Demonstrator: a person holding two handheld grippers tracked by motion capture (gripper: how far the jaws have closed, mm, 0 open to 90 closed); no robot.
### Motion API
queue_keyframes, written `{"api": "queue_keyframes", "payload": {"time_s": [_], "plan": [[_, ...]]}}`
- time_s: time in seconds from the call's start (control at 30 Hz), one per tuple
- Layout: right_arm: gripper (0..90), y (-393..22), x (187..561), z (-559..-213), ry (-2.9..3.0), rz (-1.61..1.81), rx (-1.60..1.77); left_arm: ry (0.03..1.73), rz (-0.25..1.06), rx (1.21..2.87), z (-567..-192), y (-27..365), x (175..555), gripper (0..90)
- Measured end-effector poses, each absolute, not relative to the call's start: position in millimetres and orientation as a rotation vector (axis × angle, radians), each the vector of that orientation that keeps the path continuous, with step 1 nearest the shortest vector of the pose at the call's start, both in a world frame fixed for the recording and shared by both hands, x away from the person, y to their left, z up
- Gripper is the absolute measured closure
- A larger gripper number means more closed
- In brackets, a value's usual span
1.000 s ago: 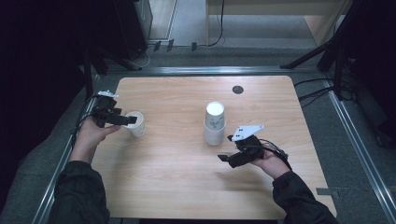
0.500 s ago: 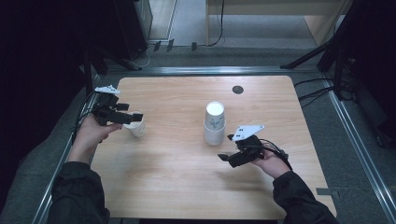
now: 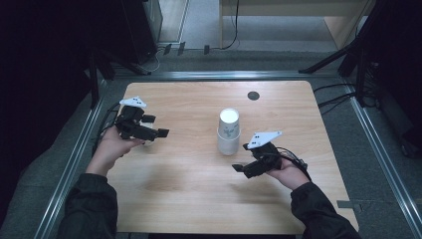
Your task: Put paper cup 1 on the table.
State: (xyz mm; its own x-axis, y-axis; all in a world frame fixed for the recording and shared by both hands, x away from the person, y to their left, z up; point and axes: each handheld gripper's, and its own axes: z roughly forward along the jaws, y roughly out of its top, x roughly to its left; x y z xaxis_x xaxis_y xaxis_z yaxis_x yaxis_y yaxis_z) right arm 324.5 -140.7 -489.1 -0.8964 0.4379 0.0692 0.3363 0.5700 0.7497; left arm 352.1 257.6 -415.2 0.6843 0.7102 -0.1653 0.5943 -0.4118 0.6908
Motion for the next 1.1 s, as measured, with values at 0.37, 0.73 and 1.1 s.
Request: {"api": "queue_keyframes", "payload": {"time_s": [0.37, 0.73, 1.1], "plan": [[13.5, -143, 327, -484, 2.722, 1.207, 0.661, 0.977, 0.185, 2.150, -431, 238, 342, 14.3], [14.2, -151, 329, -477, 2.713, 1.248, 0.687, 0.933, 0.189, 2.151, -446, 218, 332, 17.6], [28.7, -157, 328, -476, 2.697, 1.224, 0.661, 0.903, 0.182, 2.179, -471, 204, 316, 22.4]]}}
